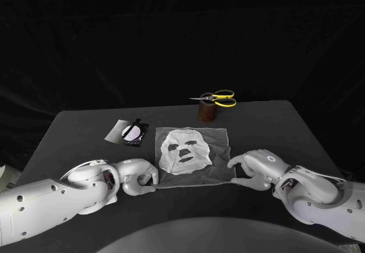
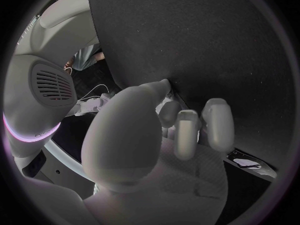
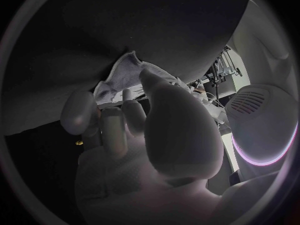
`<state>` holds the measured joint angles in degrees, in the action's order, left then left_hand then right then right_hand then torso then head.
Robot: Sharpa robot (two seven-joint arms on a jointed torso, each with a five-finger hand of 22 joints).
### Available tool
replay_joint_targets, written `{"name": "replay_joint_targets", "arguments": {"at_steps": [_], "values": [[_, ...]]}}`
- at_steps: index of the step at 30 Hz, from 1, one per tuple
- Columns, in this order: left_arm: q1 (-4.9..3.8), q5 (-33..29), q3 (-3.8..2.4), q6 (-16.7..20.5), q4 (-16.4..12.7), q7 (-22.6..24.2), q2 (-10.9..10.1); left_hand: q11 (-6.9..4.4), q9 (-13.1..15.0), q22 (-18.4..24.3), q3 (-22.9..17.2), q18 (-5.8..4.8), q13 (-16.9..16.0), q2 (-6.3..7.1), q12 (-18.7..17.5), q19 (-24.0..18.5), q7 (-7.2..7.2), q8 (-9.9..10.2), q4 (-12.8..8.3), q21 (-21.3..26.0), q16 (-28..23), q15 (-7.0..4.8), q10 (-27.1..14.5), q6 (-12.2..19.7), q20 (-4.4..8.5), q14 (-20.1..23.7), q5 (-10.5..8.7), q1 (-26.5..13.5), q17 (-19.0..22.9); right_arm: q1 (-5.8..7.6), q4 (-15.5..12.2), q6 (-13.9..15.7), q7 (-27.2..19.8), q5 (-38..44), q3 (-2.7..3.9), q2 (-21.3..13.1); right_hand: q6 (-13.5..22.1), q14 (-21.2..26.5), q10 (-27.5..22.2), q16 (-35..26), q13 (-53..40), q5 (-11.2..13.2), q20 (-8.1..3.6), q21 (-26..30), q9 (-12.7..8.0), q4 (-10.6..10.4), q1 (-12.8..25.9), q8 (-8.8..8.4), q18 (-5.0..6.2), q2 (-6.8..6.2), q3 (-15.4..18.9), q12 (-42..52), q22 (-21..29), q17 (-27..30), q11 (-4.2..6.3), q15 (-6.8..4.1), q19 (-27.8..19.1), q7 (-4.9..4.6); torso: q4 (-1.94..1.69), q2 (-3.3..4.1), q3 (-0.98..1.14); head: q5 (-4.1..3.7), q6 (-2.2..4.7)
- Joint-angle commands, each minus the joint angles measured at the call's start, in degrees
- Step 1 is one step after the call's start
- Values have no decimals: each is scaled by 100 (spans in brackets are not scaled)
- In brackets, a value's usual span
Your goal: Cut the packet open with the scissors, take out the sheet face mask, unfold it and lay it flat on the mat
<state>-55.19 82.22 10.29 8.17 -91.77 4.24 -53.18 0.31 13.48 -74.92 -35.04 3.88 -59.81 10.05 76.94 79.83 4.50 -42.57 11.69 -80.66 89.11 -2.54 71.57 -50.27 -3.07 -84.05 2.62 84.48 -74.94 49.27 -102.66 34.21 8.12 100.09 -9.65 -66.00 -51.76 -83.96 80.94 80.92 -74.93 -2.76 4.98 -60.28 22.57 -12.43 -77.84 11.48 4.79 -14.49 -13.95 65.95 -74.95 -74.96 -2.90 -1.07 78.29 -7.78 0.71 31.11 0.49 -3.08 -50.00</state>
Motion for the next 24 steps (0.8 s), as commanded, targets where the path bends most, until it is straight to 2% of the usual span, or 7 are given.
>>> {"name": "replay_joint_targets", "arguments": {"at_steps": [1, 3, 8, 18, 20, 23, 24], "values": [[16, 93, 19, -81, 22, -114, 10, 10, -8, -130, -33, -8, -1, -55, -13, -7, 25, -22, -8, 28, 11, -42, -10, 21, 10, -529, 19, 13, -1301, -14, 68, -422, 463, 331, -4, 54, 52, -158, -96, -38, 8, -14, 39, 73, -49, -215, -258, -91, 79, 136, 676, -99, -751, -663, -40, 28, -24, 13, -7, 5, 6, -8, 0], [16, 93, 19, -80, 21, -113, 13, 10, -8, -130, -33, -8, -1, -55, -13, -7, 25, -22, -8, 28, 11, -42, -10, 21, 10, -529, 19, 13, -1301, -31, 108, -513, 549, 362, -7, 91, 84, -127, -148, -65, 69, 7, 57, 139, -92, -433, -495, -168, 90, 278, 1362, -141, -737, -633, -47, 53, -56, -21, -6, 6, 4, -9, 0], [16, 94, 19, -74, 18, -115, 22, 11, -6, -135, -44, -10, -12, -54, -9, -4, 26, -26, -17, 25, 12, -41, -4, 22, 10, -529, 19, 11, -1303, -78, 192, -584, 729, 405, -13, 196, 306, -105, -211, -71, 156, -24, 87, 214, -182, -460, -457, -350, 104, 312, 2219, -183, -721, -614, -71, 87, -86, -59, -6, 3, 6, -7, 0], [17, 91, 19, -78, 16, -123, 29, 13, -5, -138, -57, -10, -16, -55, -8, -2, 28, -30, -28, 23, 12, -40, -1, 22, 10, -529, 19, 8, -1303, -108, 299, -619, 794, 384, -14, 330, 268, -114, -201, -51, 154, -31, 91, 178, -184, -460, -444, -342, 98, 379, 2263, -153, -731, -627, -76, 91, -69, -65, -4, 3, 4, -13, 0], [17, 89, 19, -79, 17, -123, 31, 13, -5, -138, -57, -10, -16, -55, -8, -2, 28, -30, -28, 23, 12, -40, -1, 22, 10, -529, 19, 8, -1303, -117, 324, -613, 796, 378, -14, 349, 13, -141, -163, -4, 127, -31, 82, 74, -151, -423, -601, -225, 84, 798, 2082, -63, -758, -660, -39, 66, -18, -20, -6, 5, 3, -18, 0], [17, 83, 19, -76, 17, -125, 33, 13, -5, -138, -57, -10, -16, -55, -8, -2, 28, -30, -28, 23, 12, -40, -1, 22, 10, -529, 19, 8, -1303, -126, 358, -617, 770, 370, -14, 371, -466, -181, -108, 59, 84, -14, 36, -63, -104, -399, -881, -19, 63, 1324, 1885, 57, -793, -706, 41, 3, 47, 68, -9, 3, 5, -9, 0], [17, 81, 18, -75, 17, -126, 33, 15, -4, -144, -68, -12, -18, -56, -7, 3, 30, -33, -36, 19, 11, -39, 0, 23, 9, -529, 19, 6, -1302, -129, 367, -621, 755, 368, -14, 378, -549, -188, -98, 71, 75, -10, 25, -85, -96, -399, -945, 18, 60, 1440, 1816, 76, -798, -717, 64, -12, 57, 93, -6, 2, 5, -7, 0]]}}
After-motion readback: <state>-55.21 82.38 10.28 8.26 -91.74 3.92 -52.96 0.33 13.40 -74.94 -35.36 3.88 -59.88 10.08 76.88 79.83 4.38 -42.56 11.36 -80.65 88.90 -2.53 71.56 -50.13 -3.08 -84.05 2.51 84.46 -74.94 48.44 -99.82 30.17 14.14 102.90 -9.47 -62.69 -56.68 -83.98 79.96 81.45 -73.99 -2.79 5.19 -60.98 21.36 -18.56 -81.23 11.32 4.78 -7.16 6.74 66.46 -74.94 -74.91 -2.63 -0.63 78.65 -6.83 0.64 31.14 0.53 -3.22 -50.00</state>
